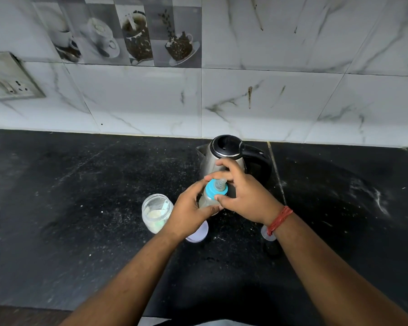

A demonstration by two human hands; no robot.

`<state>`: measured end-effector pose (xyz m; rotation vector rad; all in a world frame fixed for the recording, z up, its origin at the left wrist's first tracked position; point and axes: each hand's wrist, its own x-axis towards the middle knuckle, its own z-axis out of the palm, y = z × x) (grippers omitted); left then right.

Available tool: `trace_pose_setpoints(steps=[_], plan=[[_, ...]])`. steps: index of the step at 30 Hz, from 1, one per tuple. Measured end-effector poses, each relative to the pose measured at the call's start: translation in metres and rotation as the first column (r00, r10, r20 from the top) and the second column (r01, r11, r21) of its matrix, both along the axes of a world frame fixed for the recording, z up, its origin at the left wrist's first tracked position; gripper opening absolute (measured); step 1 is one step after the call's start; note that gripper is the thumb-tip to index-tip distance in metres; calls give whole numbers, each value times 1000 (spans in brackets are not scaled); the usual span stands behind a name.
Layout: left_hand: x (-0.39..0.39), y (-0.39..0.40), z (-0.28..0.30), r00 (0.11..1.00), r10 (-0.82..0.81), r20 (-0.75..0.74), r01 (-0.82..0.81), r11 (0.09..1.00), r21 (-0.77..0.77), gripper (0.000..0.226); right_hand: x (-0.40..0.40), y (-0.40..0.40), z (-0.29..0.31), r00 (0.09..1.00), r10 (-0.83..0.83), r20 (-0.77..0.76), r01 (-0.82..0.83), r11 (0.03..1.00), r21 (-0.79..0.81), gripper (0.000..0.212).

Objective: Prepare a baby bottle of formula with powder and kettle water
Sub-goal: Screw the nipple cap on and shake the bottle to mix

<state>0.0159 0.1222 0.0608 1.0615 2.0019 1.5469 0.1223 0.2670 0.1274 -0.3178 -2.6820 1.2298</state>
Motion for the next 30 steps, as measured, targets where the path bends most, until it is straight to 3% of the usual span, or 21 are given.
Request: trace_pose_setpoints(steps=[5,12,22,26,30], plan=[[1,1,0,1000,1,4,-1,1000,-3,57,-2,1,1,1000,-25,1,25,1000,15,81],[2,3,1,1000,6,-10,-6,1000,31,55,-7,-8,-8,982,-141,-123,157,979,132,86],[1,5,8,1000,-2,-15,2,1000,10,53,-2,1,12,999,-26,-29,29,991,132,90],[2,5,5,1000,11,7,-11,1000,28,56,-4,-4,1,989,-120,-86,131,984,123,94],[6,4,3,999,4,40,-6,999,54,55,-5,-17,-8,955,-250,-160,285,925,252,101]])
